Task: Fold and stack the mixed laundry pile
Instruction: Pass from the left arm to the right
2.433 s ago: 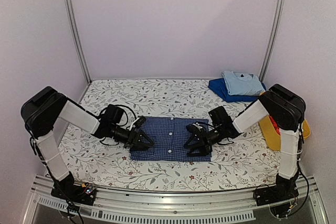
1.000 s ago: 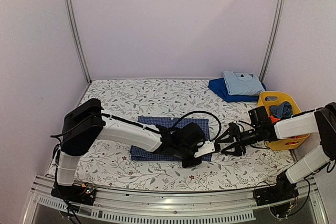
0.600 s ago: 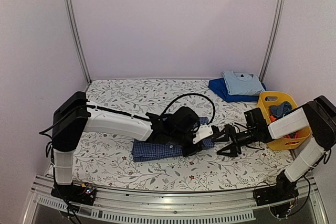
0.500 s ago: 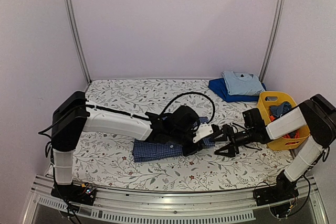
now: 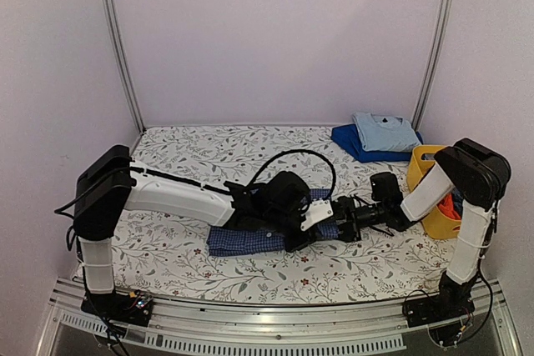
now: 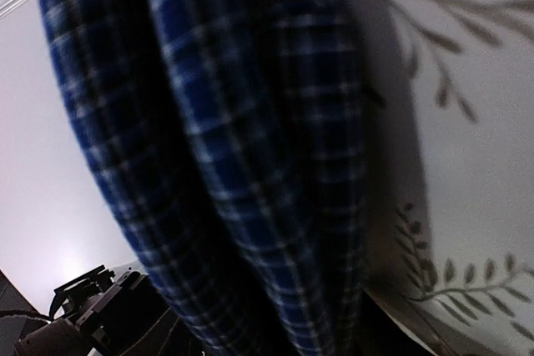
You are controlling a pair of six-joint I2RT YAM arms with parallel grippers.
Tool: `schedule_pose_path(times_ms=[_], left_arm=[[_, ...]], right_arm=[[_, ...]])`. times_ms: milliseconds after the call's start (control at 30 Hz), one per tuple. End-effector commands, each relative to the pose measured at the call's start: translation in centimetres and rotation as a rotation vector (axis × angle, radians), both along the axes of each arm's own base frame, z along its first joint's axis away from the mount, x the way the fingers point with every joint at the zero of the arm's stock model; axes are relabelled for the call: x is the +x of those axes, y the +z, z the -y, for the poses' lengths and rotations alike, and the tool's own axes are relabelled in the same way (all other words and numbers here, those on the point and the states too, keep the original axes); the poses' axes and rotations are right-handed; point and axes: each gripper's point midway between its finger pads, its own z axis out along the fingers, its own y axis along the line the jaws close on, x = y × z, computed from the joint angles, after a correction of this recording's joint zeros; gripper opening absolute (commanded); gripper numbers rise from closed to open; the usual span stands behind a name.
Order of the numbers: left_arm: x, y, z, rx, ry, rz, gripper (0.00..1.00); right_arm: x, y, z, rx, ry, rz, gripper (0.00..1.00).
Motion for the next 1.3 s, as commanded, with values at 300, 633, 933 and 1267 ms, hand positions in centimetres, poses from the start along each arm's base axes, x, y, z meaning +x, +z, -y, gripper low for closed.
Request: schedule_pose_path(times_ms=[300,633,933,1267], left_arm=[[-0.3,2.1,-0.2,-0.073,-0.009,0.007,0.00],[-0.6,1.9,-0.6,-0.069,-0.017,0.004,0.00],[1.7,4.2,-2.4,-0.128,0.122,-0.083,0.45],[9.0,9.0,-11.7,-0.295,0.506,-0.161,1.00]], right_arm=[[2.6,-1.6,-2.4,0.068,0.013,-0.006,0.50],[3.6,-4.1,-3.0,0.049,0.010,-0.020,0.38],[5.0,-1.7,-3.3,0.017,0.025,0.059,0.00],[6.0,0.7,0.8,-0.297,0.176,0.205,0.00]])
